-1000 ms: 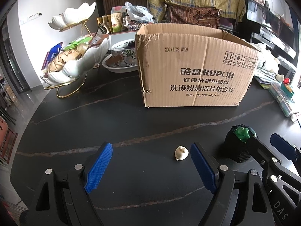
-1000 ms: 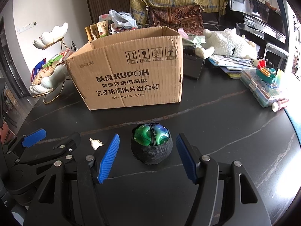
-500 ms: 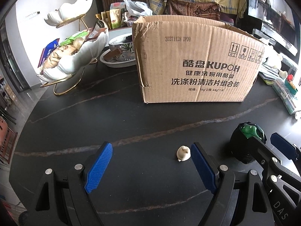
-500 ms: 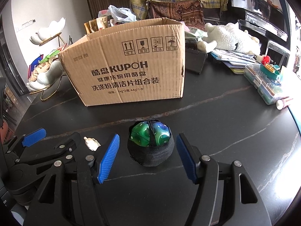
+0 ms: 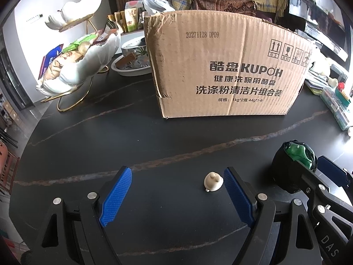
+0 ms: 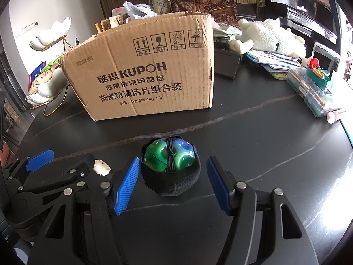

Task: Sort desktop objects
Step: 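Lower the right gripper around the green ball holder and close it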

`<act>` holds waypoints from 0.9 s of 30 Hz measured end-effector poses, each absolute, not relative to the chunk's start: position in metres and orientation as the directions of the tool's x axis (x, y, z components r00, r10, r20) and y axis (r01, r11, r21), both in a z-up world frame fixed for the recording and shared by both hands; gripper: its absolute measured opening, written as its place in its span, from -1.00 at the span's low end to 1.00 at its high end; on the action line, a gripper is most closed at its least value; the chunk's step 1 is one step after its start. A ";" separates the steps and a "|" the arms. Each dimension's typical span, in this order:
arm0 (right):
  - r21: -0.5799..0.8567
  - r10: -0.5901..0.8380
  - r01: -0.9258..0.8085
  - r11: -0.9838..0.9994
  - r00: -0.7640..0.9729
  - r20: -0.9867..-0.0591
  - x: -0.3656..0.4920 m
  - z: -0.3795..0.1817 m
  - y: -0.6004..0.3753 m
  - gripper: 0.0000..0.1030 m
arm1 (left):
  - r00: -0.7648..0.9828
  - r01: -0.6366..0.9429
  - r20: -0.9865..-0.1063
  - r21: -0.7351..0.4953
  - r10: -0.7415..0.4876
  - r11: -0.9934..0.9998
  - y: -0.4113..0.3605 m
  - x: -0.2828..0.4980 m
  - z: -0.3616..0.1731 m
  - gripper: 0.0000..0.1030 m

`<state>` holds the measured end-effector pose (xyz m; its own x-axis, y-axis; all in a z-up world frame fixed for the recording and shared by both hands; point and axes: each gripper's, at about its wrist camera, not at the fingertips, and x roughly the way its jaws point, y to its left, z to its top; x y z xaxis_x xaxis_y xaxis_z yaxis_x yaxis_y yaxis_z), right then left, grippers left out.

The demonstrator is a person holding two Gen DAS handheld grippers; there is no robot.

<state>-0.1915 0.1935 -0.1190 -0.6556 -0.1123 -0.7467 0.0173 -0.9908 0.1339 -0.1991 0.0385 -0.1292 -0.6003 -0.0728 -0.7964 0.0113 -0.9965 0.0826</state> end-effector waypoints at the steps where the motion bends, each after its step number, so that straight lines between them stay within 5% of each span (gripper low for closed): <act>1: 0.134 -0.114 0.019 -0.991 -0.657 -0.745 -0.192 -0.120 0.194 0.19 | -0.600 0.012 -0.797 0.082 -0.072 -0.997 0.038 -0.200 -0.130 0.60; 27: 0.143 -0.147 0.059 -0.988 -0.648 -0.748 -0.207 -0.128 0.191 0.13 | -0.583 0.013 -0.809 0.076 -0.069 -0.997 0.036 -0.214 -0.140 0.60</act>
<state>-0.2069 0.1915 -0.1282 -0.6476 -0.1471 -0.7476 0.0591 -0.9879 0.1432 -0.2142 0.0358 -0.1403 -0.5834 -0.0691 -0.8092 0.0128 -0.9970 0.0760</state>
